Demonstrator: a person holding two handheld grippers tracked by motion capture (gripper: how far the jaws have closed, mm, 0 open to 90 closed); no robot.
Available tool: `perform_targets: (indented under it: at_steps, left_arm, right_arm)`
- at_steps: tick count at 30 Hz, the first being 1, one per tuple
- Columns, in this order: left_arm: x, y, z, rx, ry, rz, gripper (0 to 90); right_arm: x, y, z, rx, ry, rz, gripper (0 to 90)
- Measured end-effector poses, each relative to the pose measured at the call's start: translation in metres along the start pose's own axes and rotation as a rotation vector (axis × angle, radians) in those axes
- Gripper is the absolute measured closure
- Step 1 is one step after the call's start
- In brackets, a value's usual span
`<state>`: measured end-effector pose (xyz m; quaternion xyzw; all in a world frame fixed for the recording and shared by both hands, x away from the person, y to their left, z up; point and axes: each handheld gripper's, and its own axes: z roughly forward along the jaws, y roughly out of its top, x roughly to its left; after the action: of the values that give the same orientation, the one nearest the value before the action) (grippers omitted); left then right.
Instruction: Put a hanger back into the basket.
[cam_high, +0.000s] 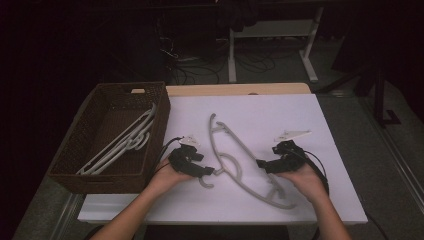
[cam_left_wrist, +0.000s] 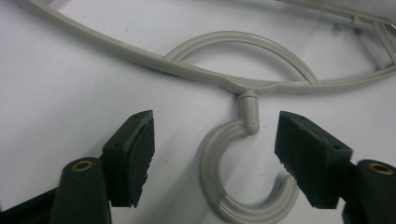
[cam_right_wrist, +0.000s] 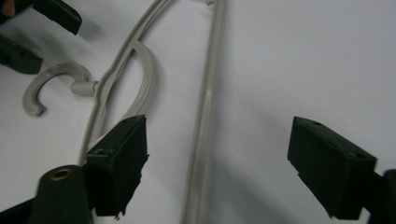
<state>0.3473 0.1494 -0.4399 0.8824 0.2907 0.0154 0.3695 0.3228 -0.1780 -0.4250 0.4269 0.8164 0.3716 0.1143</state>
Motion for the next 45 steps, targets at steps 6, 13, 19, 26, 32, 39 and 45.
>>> perform_targets:
  at_steps: [6, 13, 19, 26, 32, 39, 45]
  left_arm:
    - [0.001, 0.000, -0.001, -0.014, 0.001, -0.007, 25.5]
    - [0.004, 0.000, -0.002, -0.025, -0.001, -0.019, 24.5]
    - [0.003, 0.000, 0.000, -0.019, -0.001, -0.016, 24.5]
    - [0.003, 0.000, -0.001, -0.026, -0.002, -0.018, 24.4]
    - [0.002, 0.000, -0.002, -0.035, -0.006, -0.023, 24.4]
    - [0.001, 0.001, -0.002, -0.035, -0.014, -0.016, 24.4]
    - [0.000, 0.001, -0.001, -0.032, -0.017, -0.014, 24.4]
  right_arm:
    - [0.005, 0.020, 0.031, 0.080, -0.014, 0.030, 37.9]
    - [0.008, 0.031, 0.056, 0.157, -0.030, -0.007, 57.8]
    - [0.007, 0.030, 0.062, 0.194, -0.043, -0.026, 70.7]
    - [0.007, 0.032, 0.062, 0.197, -0.048, -0.064, 77.8]
    - [0.003, 0.040, 0.067, 0.199, -0.029, -0.138, 80.2]
    - [0.004, 0.059, 0.084, 0.179, 0.065, -0.218, 80.3]
    - [0.015, 0.074, 0.101, 0.175, 0.092, -0.297, 79.7]
